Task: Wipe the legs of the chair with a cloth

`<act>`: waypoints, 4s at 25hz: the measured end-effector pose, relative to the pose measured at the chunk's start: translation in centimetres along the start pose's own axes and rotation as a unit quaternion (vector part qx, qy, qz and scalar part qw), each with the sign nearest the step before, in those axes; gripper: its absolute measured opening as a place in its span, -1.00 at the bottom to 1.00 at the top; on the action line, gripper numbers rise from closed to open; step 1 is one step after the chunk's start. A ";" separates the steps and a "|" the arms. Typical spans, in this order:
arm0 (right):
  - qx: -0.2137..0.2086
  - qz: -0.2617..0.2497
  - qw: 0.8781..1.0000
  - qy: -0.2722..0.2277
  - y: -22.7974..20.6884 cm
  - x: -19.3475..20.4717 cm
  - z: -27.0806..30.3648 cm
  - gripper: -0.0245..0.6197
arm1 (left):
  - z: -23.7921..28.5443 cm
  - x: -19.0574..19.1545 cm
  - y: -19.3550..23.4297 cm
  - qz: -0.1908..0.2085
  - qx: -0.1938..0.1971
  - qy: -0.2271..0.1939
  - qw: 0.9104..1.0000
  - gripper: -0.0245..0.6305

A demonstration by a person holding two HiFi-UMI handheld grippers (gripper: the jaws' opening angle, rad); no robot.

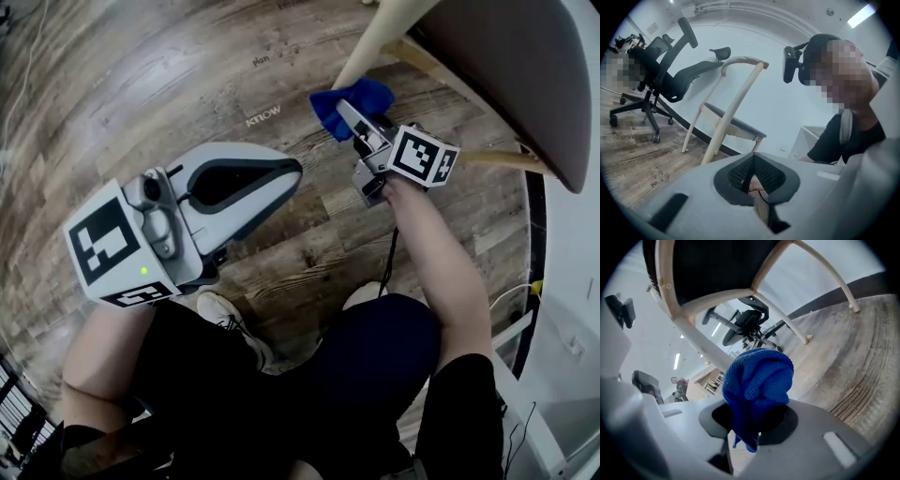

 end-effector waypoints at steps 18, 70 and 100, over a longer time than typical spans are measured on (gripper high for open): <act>-0.105 -0.038 0.985 -0.132 14.4 -8.1 -11.2 -0.61 | 1.4 -1.2 -3.7 0.038 0.001 -0.005 0.999 -0.93; 0.220 0.213 0.944 -0.123 -23.2 5.7 -21.6 -0.62 | 4.3 1.6 -2.5 0.027 -0.018 0.047 0.998 -0.93; 0.141 0.138 0.971 -0.138 15.2 -4.5 -36.1 -0.62 | -6.5 -3.2 -13.2 -0.095 -0.172 0.075 0.978 -0.93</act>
Point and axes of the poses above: the fingertips, and each gripper's own axes: z forward along the fingers, y to its left, x out of its underside, the point moved 2 cm from there along -z, backward along the fingers, and after that the axes turned 4 degrees about y, right-handed, at the moved point
